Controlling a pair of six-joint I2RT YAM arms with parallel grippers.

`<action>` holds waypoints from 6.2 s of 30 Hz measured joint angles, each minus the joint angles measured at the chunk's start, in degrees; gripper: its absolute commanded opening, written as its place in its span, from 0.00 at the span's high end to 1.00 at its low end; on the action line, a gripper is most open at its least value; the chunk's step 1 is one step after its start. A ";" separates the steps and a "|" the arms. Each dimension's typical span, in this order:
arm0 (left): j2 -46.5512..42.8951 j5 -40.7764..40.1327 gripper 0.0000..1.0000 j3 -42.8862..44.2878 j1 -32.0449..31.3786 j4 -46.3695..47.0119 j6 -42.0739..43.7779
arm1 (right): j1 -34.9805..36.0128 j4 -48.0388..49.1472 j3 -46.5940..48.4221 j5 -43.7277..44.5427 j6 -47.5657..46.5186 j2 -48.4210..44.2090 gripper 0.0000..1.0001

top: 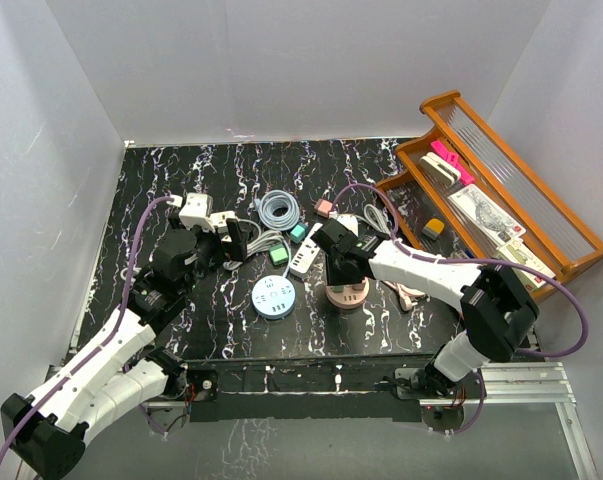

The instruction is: Insert the plug

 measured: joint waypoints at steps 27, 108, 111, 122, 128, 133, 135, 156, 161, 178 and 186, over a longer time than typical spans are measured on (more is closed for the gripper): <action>29.70 14.47 0.30 9.90 -0.22 -5.86 -18.53 | -0.09 7.80 -8.31 1.16 3.76 -21.68 0.51; 22.77 34.56 0.95 18.10 -1.11 36.02 -49.77 | -0.46 79.73 -22.80 -8.26 19.45 -32.48 0.53; 22.88 36.28 0.94 17.99 -1.11 41.75 -55.32 | -0.46 83.41 -20.37 -9.73 21.86 -27.80 0.55; 22.84 36.61 0.94 16.61 -1.05 44.59 -57.64 | -0.46 92.98 -18.67 -16.26 21.59 -25.00 0.49; 22.69 36.52 0.94 16.48 -0.85 45.29 -57.70 | -0.46 94.75 -18.67 -14.67 22.32 -25.00 0.53; 22.36 36.04 0.93 16.13 -0.55 45.66 -57.44 | -0.42 94.62 -18.67 -11.74 23.96 -24.55 0.46; 22.14 36.30 0.93 16.11 -0.48 45.38 -57.16 | -0.44 94.62 -18.67 -10.29 24.65 -24.15 0.44; 21.24 39.85 0.32 14.29 0.22 45.07 -57.94 | -6.49 96.39 -19.06 -20.20 28.89 -21.77 0.89; 21.20 47.98 0.20 15.56 4.72 38.64 -57.42 | -13.40 87.56 -16.33 -34.36 25.73 -22.12 0.87; 22.34 75.63 0.33 21.59 10.40 18.97 -40.46 | -18.40 43.74 -2.45 -62.16 4.39 -23.63 0.85; 24.68 78.12 0.42 18.40 9.49 19.87 -40.92 | -18.40 40.26 -2.45 -65.92 2.16 -21.81 0.85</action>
